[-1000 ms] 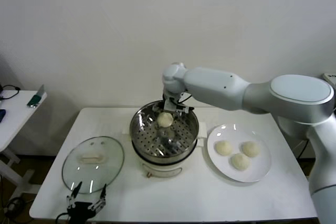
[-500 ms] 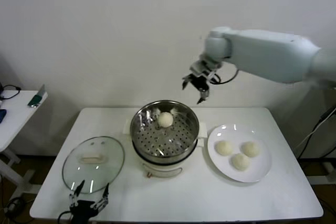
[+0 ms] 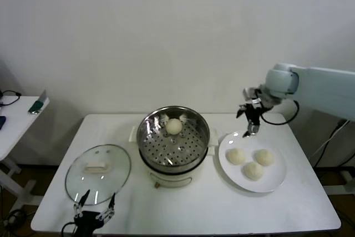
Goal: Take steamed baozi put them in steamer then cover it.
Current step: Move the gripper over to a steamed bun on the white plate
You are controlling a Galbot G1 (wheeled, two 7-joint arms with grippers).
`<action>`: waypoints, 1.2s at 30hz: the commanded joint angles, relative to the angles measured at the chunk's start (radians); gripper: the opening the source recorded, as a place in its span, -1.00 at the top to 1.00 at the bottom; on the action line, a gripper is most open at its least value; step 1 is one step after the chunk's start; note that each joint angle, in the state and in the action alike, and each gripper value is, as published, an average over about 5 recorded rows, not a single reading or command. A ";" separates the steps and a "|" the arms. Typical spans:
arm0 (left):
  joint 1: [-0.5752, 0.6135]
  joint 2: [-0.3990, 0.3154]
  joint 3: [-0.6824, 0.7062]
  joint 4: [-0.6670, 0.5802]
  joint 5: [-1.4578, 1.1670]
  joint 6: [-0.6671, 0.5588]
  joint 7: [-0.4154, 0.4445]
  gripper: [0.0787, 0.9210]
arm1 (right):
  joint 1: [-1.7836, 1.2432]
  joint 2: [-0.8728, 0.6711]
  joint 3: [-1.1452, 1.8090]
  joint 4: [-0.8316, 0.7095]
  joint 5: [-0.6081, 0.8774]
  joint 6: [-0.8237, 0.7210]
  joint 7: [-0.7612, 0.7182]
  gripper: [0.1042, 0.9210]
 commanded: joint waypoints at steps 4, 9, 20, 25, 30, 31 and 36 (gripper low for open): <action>-0.002 -0.005 -0.004 -0.001 0.000 0.004 0.002 -0.77 | -0.304 0.051 0.156 -0.117 -0.081 -0.106 0.057 -0.76; 0.003 -0.008 -0.009 0.004 0.000 0.001 0.001 -0.77 | -0.370 0.104 0.201 -0.198 -0.115 -0.097 0.054 -0.76; 0.004 -0.012 -0.007 0.022 0.001 -0.003 0.000 -0.77 | -0.429 0.120 0.238 -0.267 -0.177 -0.076 0.053 -0.76; 0.003 -0.012 -0.004 0.028 0.004 -0.005 0.000 -0.77 | -0.444 0.122 0.254 -0.291 -0.187 -0.067 0.048 -0.76; 0.002 -0.010 -0.008 0.033 0.007 -0.005 -0.005 -0.77 | -0.445 0.120 0.260 -0.287 -0.189 -0.064 0.045 -0.64; 0.002 -0.010 -0.008 0.033 0.009 -0.004 -0.006 -0.77 | -0.440 0.119 0.260 -0.282 -0.187 -0.064 0.042 -0.58; 0.001 -0.010 -0.007 0.031 0.014 -0.003 -0.006 -0.77 | -0.364 0.101 0.226 -0.225 -0.146 -0.060 0.025 -0.31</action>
